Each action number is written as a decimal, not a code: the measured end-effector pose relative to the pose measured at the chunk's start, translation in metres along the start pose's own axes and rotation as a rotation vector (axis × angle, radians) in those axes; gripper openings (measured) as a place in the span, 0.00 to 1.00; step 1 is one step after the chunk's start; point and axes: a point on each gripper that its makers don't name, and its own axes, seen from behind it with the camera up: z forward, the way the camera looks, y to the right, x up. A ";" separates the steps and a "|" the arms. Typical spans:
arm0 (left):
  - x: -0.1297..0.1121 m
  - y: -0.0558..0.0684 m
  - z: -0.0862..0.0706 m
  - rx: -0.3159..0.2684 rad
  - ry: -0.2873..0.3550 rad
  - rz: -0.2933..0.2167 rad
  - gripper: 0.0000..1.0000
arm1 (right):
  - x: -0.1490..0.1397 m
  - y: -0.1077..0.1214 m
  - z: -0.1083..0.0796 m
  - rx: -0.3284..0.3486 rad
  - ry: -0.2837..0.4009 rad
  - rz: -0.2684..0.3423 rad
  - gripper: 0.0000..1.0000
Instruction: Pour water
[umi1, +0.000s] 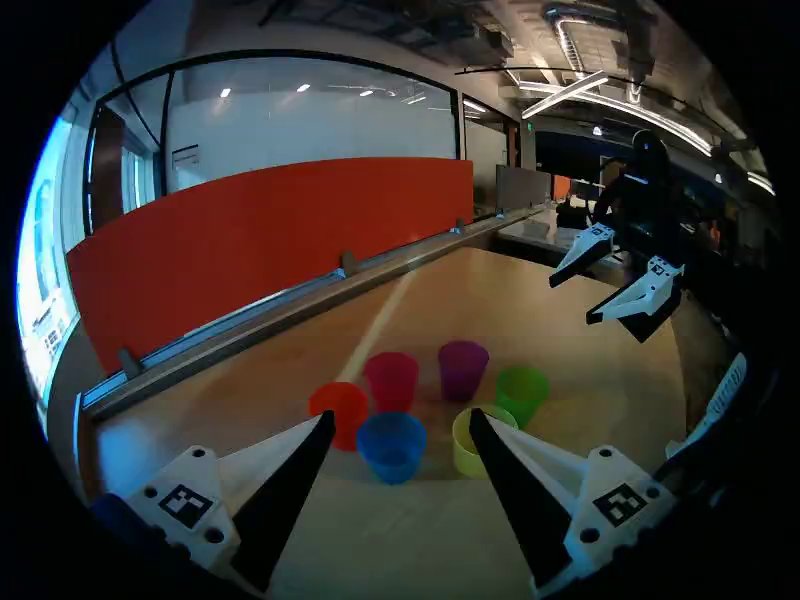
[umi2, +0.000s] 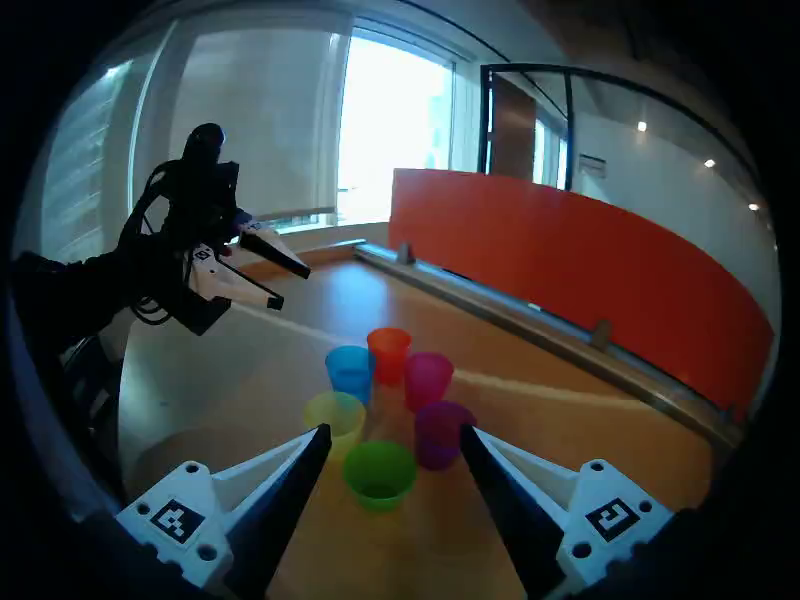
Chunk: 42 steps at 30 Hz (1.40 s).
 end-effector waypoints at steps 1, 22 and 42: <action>-0.003 0.001 0.002 -0.004 -0.007 0.000 1.00 | -0.003 0.000 0.002 0.002 -0.007 0.000 1.00; -0.066 0.002 0.044 -0.057 -0.153 0.025 1.00 | -0.059 -0.008 0.035 0.025 -0.124 -0.017 1.00; -0.108 -0.007 0.074 -0.076 -0.249 0.023 1.00 | -0.088 -0.014 0.059 0.041 -0.177 -0.022 1.00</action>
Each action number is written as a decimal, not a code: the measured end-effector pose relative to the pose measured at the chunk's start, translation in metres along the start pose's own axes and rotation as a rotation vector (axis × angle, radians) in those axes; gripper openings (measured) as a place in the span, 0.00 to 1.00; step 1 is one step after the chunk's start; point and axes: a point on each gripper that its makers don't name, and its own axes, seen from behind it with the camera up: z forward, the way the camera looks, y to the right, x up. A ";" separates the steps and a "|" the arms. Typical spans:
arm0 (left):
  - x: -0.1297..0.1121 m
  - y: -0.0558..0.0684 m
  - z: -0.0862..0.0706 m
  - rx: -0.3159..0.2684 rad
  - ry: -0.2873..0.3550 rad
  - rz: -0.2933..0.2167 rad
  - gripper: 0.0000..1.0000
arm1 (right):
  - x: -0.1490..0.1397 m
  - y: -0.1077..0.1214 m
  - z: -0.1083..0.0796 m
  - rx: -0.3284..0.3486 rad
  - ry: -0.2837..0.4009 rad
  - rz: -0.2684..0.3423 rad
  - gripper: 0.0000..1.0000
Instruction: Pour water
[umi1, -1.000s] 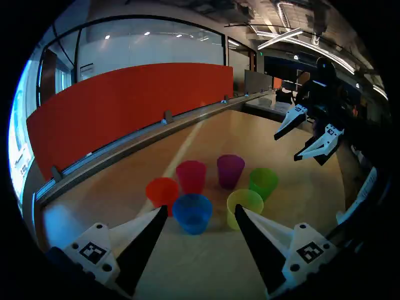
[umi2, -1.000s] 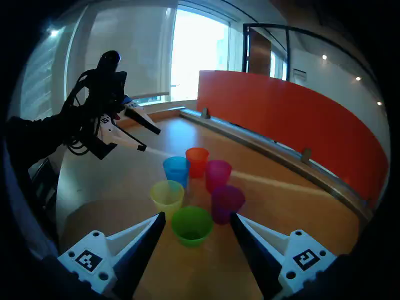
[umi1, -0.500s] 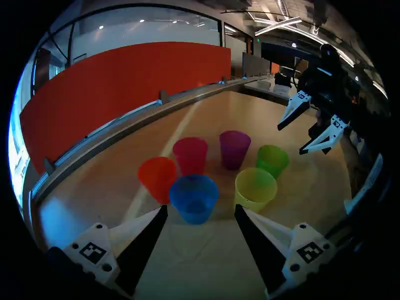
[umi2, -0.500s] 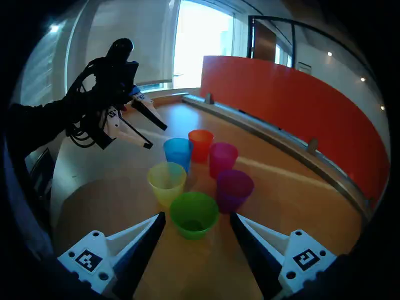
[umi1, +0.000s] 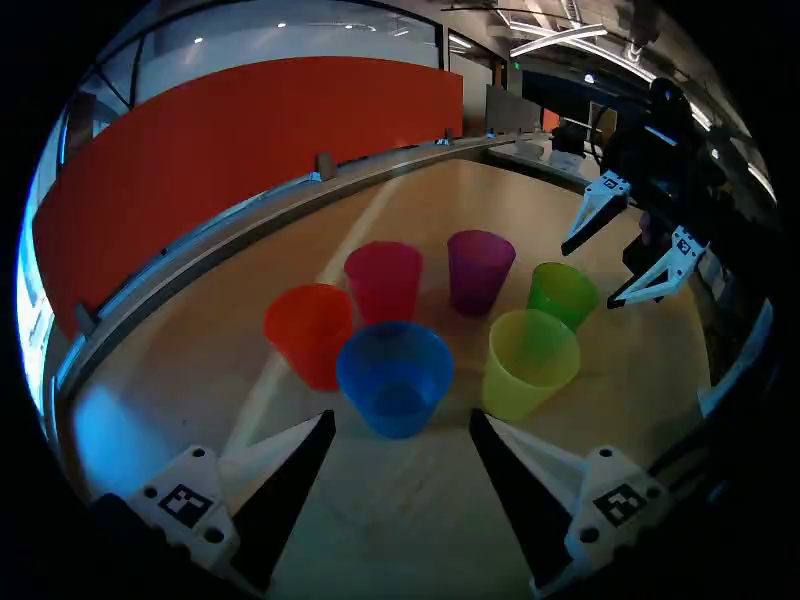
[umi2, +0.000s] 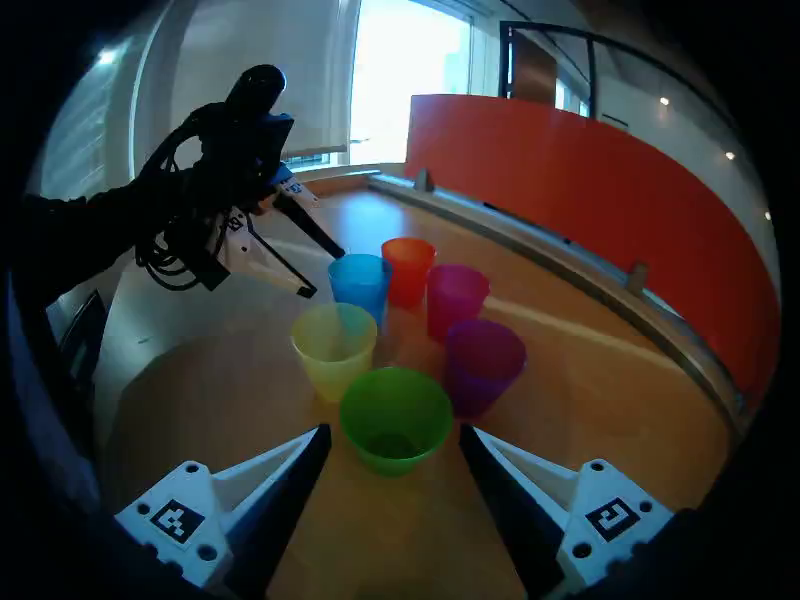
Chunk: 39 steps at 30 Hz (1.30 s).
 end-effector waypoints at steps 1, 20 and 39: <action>-0.001 0.000 0.002 -0.002 -0.003 0.000 1.00 | 0.000 0.000 0.001 0.001 -0.001 0.000 1.00; 0.007 0.000 0.027 -0.019 -0.020 0.018 1.00 | -0.007 0.000 0.026 0.000 -0.026 0.003 1.00; 0.014 -0.002 0.040 -0.022 -0.010 0.001 1.00 | -0.006 0.002 0.045 0.000 -0.025 0.012 1.00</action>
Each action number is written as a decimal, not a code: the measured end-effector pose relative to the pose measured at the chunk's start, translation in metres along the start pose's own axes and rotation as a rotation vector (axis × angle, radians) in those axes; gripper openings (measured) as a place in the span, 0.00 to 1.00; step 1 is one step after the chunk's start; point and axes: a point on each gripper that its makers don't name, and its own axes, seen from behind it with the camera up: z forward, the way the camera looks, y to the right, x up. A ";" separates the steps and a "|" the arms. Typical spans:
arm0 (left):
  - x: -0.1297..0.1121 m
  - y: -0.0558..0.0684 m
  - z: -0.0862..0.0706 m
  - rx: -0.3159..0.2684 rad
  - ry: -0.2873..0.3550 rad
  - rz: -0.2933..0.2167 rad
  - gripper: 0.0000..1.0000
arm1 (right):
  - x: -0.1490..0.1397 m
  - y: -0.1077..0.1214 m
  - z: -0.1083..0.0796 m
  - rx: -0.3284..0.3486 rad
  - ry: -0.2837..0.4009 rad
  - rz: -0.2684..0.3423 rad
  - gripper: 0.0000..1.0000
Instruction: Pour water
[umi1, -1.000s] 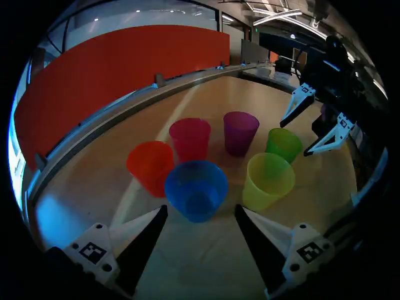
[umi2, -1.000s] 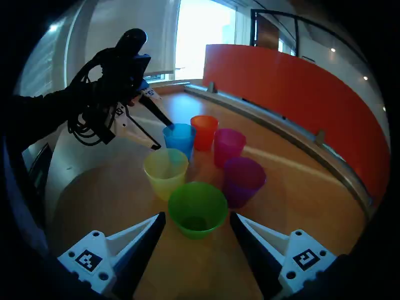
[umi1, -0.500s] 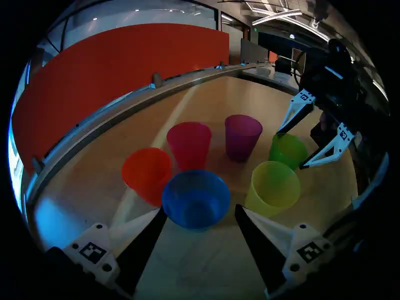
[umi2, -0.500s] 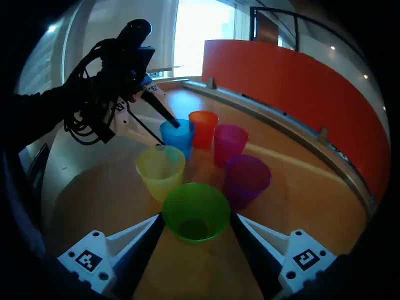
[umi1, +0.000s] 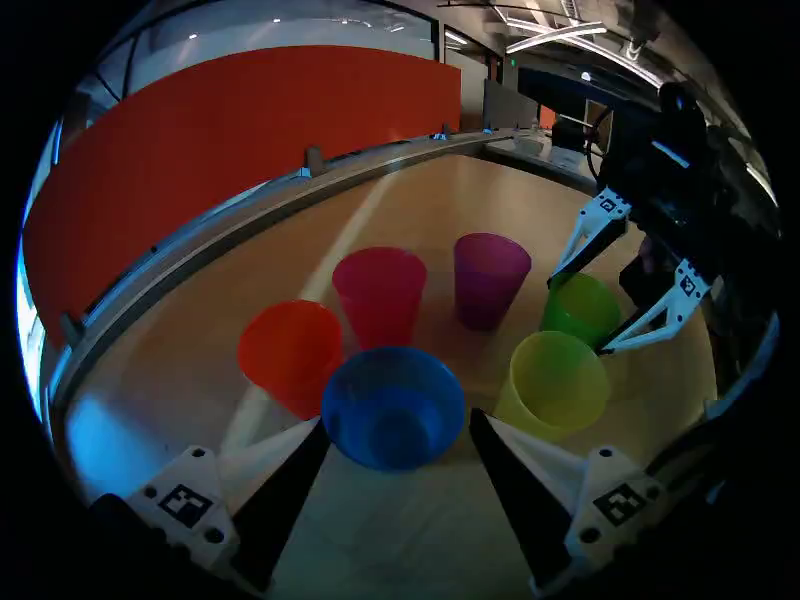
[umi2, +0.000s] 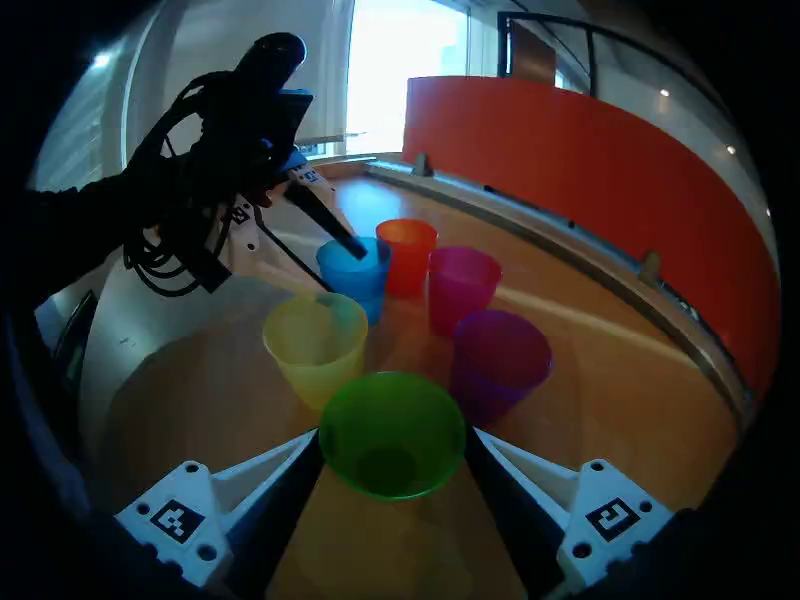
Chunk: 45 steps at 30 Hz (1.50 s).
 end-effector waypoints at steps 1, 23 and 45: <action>0.000 0.000 0.000 0.000 0.001 -0.001 1.00 | 0.000 0.000 0.000 0.000 0.000 -0.001 1.00; 0.001 0.001 0.003 0.020 0.019 0.011 0.86 | -0.003 0.001 -0.001 -0.002 0.008 -0.006 0.93; 0.036 0.016 -0.038 0.039 0.128 -0.015 0.86 | 0.027 -0.003 -0.029 -0.012 0.090 0.007 0.92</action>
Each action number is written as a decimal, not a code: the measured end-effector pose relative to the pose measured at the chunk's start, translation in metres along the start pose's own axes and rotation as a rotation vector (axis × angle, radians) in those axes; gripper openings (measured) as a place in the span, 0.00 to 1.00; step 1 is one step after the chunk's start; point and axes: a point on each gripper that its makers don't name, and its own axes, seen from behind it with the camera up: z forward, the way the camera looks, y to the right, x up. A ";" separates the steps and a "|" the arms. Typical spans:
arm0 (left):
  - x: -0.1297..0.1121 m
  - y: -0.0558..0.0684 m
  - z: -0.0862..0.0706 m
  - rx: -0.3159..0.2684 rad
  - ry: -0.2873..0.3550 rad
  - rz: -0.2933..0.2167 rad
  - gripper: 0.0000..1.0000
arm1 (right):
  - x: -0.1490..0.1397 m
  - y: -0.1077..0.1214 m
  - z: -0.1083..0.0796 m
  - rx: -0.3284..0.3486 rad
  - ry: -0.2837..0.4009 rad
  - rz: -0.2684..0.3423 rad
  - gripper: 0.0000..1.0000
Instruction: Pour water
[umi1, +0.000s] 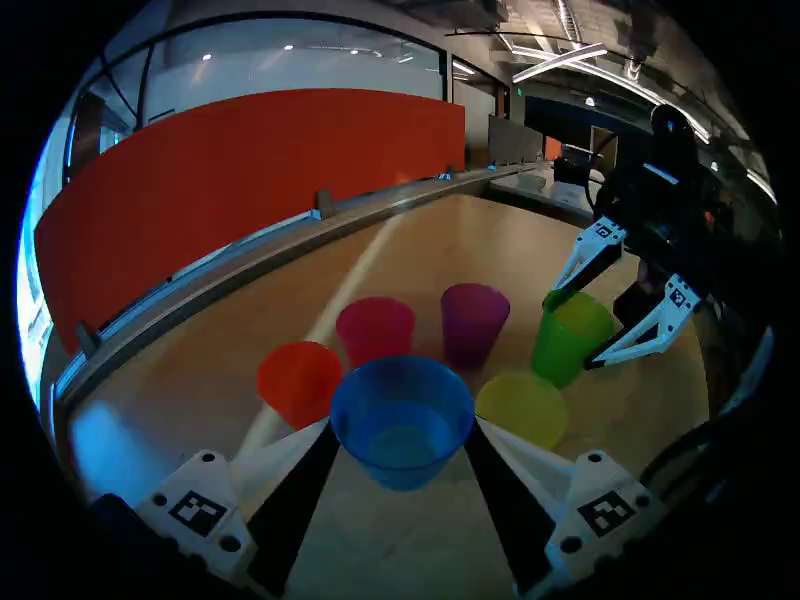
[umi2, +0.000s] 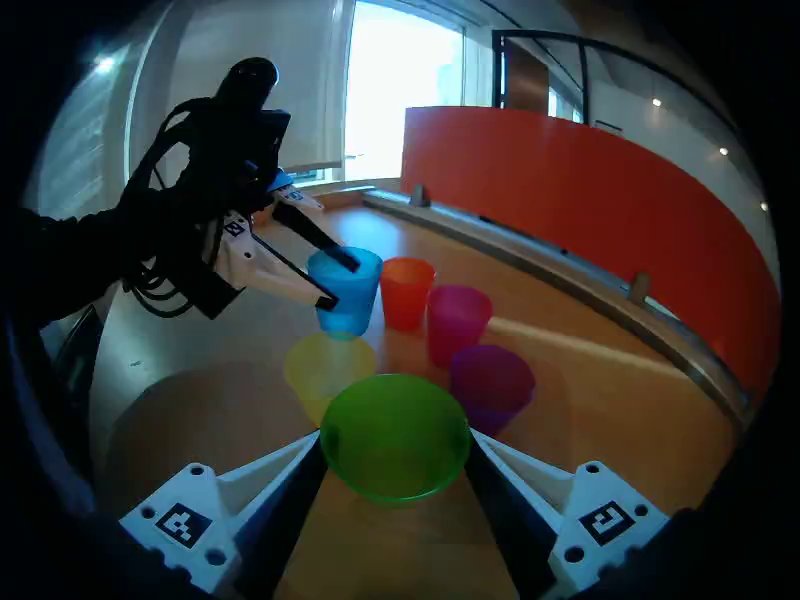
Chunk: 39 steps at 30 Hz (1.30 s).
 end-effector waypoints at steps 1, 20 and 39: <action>0.003 0.001 -0.003 0.003 0.008 0.000 0.86 | 0.002 0.000 -0.002 -0.001 0.005 -0.001 0.92; 0.073 0.020 -0.076 0.049 0.184 -0.006 0.86 | 0.058 -0.017 -0.051 -0.011 0.131 -0.025 0.92; 0.114 0.052 -0.123 0.058 0.321 0.005 0.85 | 0.093 -0.026 -0.090 -0.011 0.249 -0.027 0.92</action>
